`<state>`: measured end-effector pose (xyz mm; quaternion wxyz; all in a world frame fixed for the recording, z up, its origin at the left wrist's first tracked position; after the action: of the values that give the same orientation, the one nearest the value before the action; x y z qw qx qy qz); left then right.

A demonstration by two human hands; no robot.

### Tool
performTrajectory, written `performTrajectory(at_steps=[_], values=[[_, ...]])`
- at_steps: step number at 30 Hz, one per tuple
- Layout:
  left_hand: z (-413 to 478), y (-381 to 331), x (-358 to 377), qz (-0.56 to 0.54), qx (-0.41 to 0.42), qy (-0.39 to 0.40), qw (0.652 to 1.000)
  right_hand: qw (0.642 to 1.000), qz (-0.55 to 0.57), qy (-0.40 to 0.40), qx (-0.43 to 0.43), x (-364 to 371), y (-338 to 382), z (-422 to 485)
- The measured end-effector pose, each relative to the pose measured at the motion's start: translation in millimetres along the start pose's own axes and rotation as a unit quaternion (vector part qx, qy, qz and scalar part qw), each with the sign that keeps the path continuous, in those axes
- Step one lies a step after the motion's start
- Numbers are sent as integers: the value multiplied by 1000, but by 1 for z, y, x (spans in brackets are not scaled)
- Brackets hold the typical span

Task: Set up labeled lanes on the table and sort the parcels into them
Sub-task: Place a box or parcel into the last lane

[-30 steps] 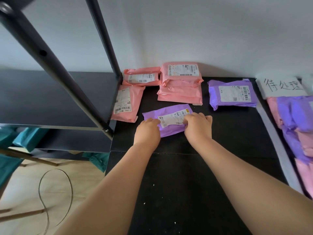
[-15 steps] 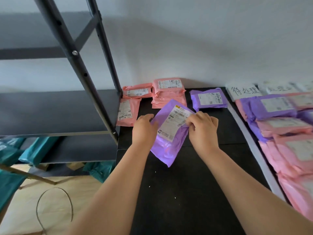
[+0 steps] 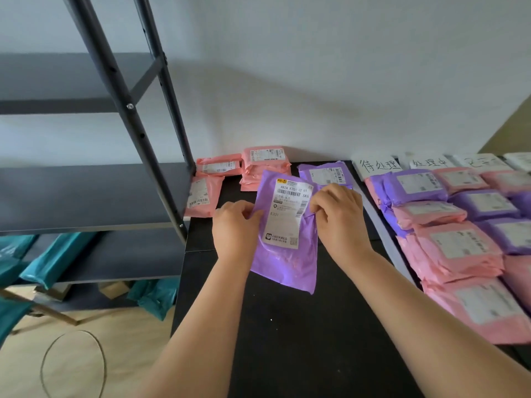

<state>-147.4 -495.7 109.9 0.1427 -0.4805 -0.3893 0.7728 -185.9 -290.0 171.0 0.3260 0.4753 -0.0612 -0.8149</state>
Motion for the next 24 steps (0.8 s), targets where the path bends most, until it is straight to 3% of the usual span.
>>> performTrajectory(at_steps=[5,9,15,24], values=[[-23,-34,2,-55,-3,-24,998,998,7,-30,55,-39,-28,-6],[-36,-52,-2,-101,-15,-37,994,986,77,-68,133,-72,-43,-25],[-46,-67,-7,-202,-49,-53,977,951,160,-18,263,-75,-71,-47],[-60,-90,14,-257,-52,-9,965,944,167,-20,284,-93,-76,-24]])
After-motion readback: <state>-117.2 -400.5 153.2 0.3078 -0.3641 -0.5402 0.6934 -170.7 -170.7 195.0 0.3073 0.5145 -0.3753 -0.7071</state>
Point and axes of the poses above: each hand's wrist, its own z-axis towards the middle knuckle, its own x-axis out of the palm, y = z × x, the point moved 10 cm from there along z, towards the middle knuckle, and after that the axes turned 12 degrees about x, right-handed, at the moved point
